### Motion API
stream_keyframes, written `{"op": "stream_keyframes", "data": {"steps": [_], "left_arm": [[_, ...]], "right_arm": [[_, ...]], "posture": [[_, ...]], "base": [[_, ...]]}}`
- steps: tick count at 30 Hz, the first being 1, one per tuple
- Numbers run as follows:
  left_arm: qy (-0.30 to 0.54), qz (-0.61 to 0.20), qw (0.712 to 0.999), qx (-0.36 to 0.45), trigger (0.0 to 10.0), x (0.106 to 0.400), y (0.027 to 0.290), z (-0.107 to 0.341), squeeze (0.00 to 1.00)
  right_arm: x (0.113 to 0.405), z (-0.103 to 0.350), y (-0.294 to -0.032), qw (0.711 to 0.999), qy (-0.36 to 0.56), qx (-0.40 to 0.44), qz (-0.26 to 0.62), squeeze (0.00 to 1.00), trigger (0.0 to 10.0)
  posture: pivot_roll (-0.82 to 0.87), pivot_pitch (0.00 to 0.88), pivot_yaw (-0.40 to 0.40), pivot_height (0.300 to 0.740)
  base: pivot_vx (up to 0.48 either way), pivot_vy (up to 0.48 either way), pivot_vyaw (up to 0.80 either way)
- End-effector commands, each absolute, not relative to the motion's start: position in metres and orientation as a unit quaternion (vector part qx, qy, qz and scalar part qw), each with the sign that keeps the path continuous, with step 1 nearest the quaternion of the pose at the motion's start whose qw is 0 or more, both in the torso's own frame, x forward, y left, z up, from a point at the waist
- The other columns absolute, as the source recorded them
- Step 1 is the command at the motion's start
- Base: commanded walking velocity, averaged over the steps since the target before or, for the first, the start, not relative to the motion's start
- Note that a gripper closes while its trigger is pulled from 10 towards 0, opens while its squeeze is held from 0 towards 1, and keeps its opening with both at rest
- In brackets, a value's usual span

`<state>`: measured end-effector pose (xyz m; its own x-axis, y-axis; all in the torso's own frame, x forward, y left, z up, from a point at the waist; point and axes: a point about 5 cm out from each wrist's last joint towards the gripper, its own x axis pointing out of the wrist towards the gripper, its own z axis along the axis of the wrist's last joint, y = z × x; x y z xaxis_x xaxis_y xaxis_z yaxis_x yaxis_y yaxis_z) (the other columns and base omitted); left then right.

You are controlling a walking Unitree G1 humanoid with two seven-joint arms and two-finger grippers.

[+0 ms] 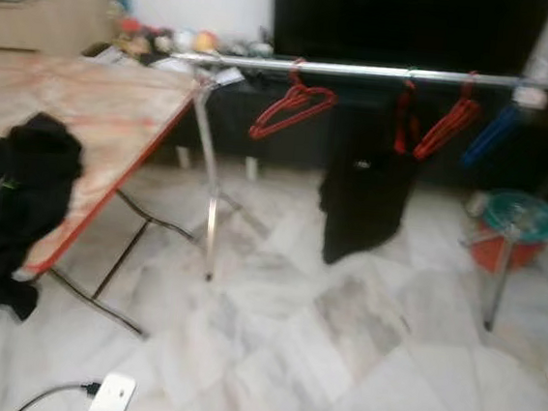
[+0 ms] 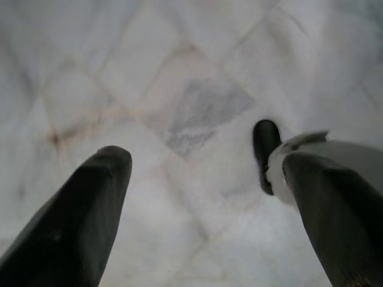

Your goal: Hang hanger

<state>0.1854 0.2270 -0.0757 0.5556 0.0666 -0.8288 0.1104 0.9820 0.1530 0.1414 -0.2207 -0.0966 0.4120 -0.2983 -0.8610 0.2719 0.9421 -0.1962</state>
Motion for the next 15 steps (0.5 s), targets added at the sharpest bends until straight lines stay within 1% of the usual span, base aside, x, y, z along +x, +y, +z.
{"op": "stream_keyframes", "data": {"steps": [1, 4, 15], "left_arm": [[0.484, -0.01, 0.869, 0.101, 10.0, 0.1776, 0.2322, -0.0785, 0.0], [0.484, -0.01, 0.869, 0.101, 10.0, 0.1776, 0.2322, -0.0785, 0.0], [0.481, -0.007, 0.872, 0.092, 10.0, 0.1765, 0.2319, -0.0789, 0.0]], "right_arm": [[0.1497, -0.0948, -0.2126, 0.852, 0.497, 0.007, -0.168, 0.0, 10.0], [0.1494, -0.0947, -0.212, 0.854, 0.488, 0.026, -0.181, 0.0, 10.0], [0.1491, -0.0941, -0.2124, 0.859, 0.476, 0.028, -0.187, 0.0, 10.0]], "posture": [[0.03, 0.0, 0.013, 0.732], [0.03, 0.0, 0.013, 0.732], [0.03, 0.0, 0.013, 0.732]], "base": [[0.0, 0.0, 0.0], [0.0, 0.0, 0.0], [0.0, 0.0, 0.0]]}}
